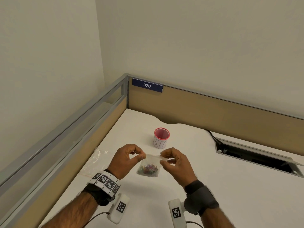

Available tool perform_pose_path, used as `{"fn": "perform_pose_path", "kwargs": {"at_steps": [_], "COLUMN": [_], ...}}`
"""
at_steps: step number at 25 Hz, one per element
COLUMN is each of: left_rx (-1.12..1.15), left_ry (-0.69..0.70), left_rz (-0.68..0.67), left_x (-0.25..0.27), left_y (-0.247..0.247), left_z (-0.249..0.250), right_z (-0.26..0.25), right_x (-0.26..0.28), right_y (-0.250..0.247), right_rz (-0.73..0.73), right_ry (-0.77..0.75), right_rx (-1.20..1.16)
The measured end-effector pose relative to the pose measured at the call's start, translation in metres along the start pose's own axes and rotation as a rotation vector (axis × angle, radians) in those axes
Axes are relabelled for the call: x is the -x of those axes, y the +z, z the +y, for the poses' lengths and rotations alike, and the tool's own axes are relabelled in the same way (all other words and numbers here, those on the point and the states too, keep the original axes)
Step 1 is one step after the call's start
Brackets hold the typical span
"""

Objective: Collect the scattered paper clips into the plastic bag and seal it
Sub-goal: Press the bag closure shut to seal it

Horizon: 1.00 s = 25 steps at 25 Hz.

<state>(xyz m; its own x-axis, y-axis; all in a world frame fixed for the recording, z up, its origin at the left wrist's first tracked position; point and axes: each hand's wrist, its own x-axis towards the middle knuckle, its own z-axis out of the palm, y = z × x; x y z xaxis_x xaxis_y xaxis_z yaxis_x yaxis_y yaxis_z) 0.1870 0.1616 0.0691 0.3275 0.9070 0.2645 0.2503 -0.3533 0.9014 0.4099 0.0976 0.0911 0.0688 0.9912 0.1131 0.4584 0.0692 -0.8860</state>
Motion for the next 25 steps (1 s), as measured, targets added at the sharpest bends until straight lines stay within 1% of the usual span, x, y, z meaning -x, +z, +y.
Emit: {"fn": "perform_pose_path", "kwargs": {"at_steps": [2, 5, 8, 12, 16, 19, 21, 23, 24, 25], "left_rx": [-0.029, -0.047, -0.086, -0.085, -0.044, -0.061, -0.035, 0.081, 0.146, 0.200], "left_ry": [0.032, 0.044, 0.040, -0.013, -0.018, -0.030, -0.040, -0.100, -0.164, -0.259], "left_rz": [-0.024, -0.042, -0.041, -0.043, -0.092, -0.122, -0.119, -0.052, -0.013, -0.003], "left_x": [0.000, 0.000, 0.001, 0.000, -0.002, -0.003, -0.001, 0.006, 0.012, 0.019], "left_y": [0.003, 0.006, 0.003, 0.002, 0.002, 0.000, 0.002, 0.009, 0.014, 0.022], "left_z": [0.004, 0.004, 0.002, -0.002, -0.007, -0.012, -0.011, -0.011, -0.010, -0.011], "right_z": [-0.003, -0.008, -0.010, -0.011, -0.011, -0.010, -0.011, -0.011, -0.012, -0.012], "right_x": [0.000, -0.003, -0.006, -0.006, -0.005, -0.004, -0.004, -0.005, -0.005, -0.005], "right_y": [0.006, 0.016, 0.016, 0.014, 0.015, 0.018, 0.020, 0.020, 0.020, 0.020], "right_rz": [-0.039, 0.000, 0.018, 0.025, 0.027, 0.039, 0.042, 0.058, 0.075, 0.094], "right_ry": [-0.026, -0.082, -0.091, -0.089, -0.090, -0.096, -0.095, -0.091, -0.086, -0.084], "right_rx": [0.068, 0.161, 0.173, 0.182, 0.180, 0.168, 0.168, 0.157, 0.143, 0.125]}}
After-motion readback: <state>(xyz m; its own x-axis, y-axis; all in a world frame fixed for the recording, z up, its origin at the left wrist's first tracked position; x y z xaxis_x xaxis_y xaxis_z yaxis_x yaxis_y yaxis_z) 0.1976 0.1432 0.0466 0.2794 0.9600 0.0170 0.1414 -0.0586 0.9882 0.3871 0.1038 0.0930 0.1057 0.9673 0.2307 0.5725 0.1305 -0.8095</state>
